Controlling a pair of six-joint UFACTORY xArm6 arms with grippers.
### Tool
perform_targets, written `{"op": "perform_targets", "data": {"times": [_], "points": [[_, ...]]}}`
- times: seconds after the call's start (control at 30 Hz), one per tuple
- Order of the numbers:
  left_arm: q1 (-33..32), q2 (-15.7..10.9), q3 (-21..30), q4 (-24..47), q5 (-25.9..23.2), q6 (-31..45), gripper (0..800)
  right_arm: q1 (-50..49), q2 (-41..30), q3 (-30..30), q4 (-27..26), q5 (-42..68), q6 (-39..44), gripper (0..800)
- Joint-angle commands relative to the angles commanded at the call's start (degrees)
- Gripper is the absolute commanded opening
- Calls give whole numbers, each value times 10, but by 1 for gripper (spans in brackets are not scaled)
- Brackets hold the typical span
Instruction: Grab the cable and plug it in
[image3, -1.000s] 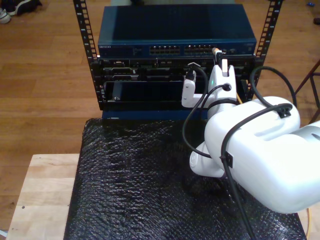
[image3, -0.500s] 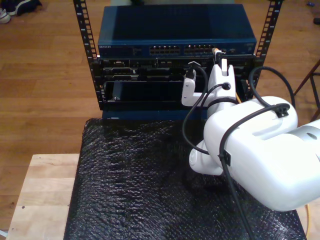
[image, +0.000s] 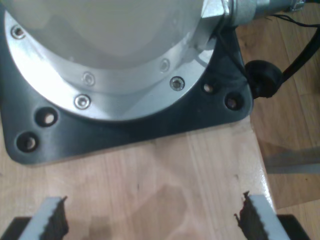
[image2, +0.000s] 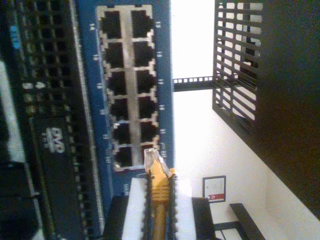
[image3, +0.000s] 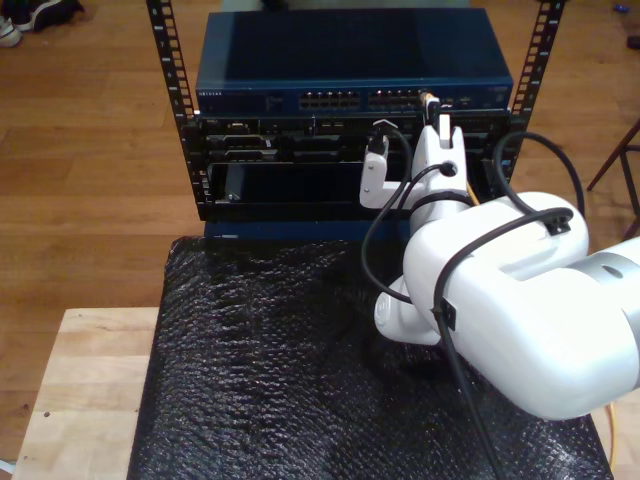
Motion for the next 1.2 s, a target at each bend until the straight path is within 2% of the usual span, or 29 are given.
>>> {"op": "perform_targets", "data": {"times": [1.2], "points": [[-1, 0, 0, 0, 0, 0, 800, 1, 9, -9, 1, -9, -2, 0]]}}
